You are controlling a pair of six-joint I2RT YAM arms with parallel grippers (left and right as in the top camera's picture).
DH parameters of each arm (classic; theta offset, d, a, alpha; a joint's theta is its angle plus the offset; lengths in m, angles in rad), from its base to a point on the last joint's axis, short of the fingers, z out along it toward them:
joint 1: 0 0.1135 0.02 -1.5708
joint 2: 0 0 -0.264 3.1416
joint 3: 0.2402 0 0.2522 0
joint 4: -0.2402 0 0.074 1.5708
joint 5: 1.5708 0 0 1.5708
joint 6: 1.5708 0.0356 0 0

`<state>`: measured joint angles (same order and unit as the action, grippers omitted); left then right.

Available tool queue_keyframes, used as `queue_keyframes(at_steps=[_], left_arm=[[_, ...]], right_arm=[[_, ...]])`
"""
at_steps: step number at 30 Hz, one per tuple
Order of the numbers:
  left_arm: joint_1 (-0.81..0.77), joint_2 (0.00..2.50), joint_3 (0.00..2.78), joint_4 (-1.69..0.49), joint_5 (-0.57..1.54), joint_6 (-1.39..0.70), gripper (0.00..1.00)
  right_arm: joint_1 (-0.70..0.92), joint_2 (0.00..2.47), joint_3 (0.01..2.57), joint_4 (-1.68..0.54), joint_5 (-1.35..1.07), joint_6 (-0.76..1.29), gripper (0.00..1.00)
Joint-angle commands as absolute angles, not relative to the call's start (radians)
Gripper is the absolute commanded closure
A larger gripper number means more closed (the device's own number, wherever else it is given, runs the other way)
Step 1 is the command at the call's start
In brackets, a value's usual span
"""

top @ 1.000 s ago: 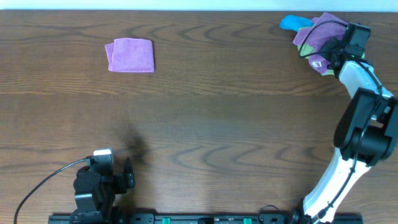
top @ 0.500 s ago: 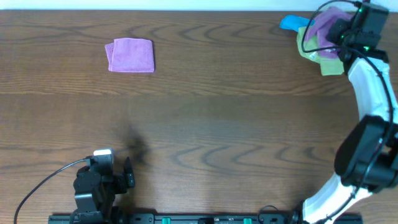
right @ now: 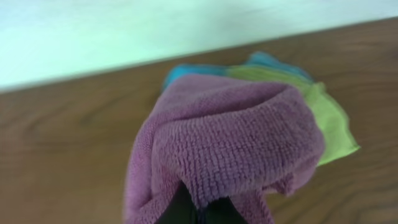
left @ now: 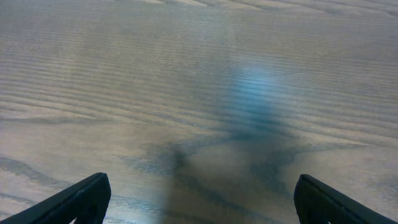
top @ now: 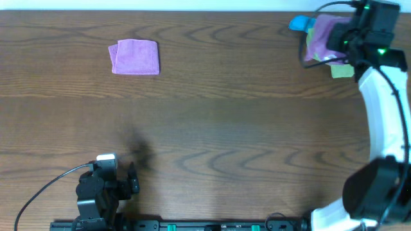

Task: Fold the cloth
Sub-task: 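Lift the purple cloth with the right gripper and drop it at table center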

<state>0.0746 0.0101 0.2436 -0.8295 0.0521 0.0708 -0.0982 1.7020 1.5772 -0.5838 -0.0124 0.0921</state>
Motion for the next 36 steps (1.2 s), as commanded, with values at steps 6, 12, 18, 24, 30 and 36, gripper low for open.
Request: queue_keyframes(at_steps=[6,12,18,24,30,36], left_arm=[[0.071,0.004,0.231,-0.890,0.041,0.067,0.05],[0.071,0.004,0.231,-0.890,0.041,0.067,0.05],[0.070,0.004,0.231,-0.890,0.041,0.067,0.05],[0.071,0.004,0.231,-0.890,0.041,0.067,0.04],[0.071,0.004,0.231,-0.890,0.041,0.067,0.05],[0.071,0.004,0.231,-0.890,0.041,0.067,0.05]], right_arm=[[0.077,1.527,1.597,-0.816,-0.039,0.036,0.98],[0.100,1.484,1.594,-1.024,-0.194,0.004,0.98],[0.131,1.457,1.571,-1.169,-0.327,-0.052,0.98],[0.285,1.395,1.516,-1.225,-0.330,-0.061,0.98],[0.494,1.345,1.477,-1.234,-0.353,0.014,0.98],[0.695,1.344,1.476,-1.197,-0.350,0.118,0.99]])
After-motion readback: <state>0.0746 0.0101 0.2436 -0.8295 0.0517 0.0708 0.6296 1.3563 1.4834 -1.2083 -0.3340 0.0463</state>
